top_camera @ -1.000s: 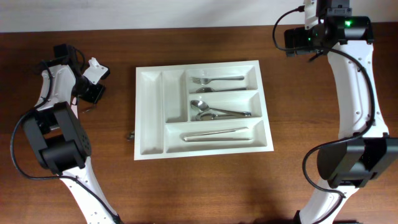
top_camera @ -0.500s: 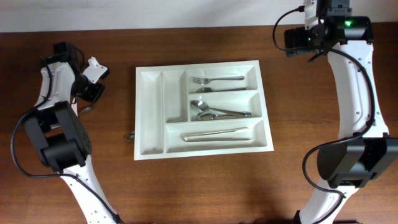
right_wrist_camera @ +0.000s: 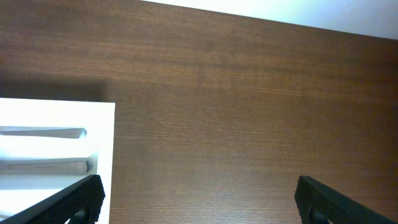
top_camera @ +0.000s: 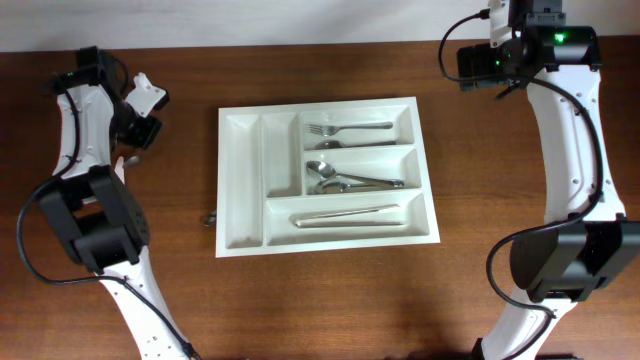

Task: Pack container
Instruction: 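Lift the spoon with the left gripper toward the tray, then lower the spoon into the narrow left-middle compartment and release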

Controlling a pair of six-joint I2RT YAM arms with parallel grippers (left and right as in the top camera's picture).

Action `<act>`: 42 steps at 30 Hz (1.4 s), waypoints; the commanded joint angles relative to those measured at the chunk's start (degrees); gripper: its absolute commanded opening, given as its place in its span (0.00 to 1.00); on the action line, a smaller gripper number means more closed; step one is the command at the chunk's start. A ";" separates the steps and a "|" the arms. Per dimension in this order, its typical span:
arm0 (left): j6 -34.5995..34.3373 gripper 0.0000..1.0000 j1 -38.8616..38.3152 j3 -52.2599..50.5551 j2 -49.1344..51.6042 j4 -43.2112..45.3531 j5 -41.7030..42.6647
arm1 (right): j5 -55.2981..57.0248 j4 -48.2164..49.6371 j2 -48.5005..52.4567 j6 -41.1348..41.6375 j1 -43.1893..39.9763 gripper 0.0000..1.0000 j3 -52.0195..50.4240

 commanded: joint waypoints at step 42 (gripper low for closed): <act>-47.34 0.06 -27.56 16.79 6.51 -13.99 12.04 | 0.48 0.20 -0.48 0.31 -0.07 0.99 0.98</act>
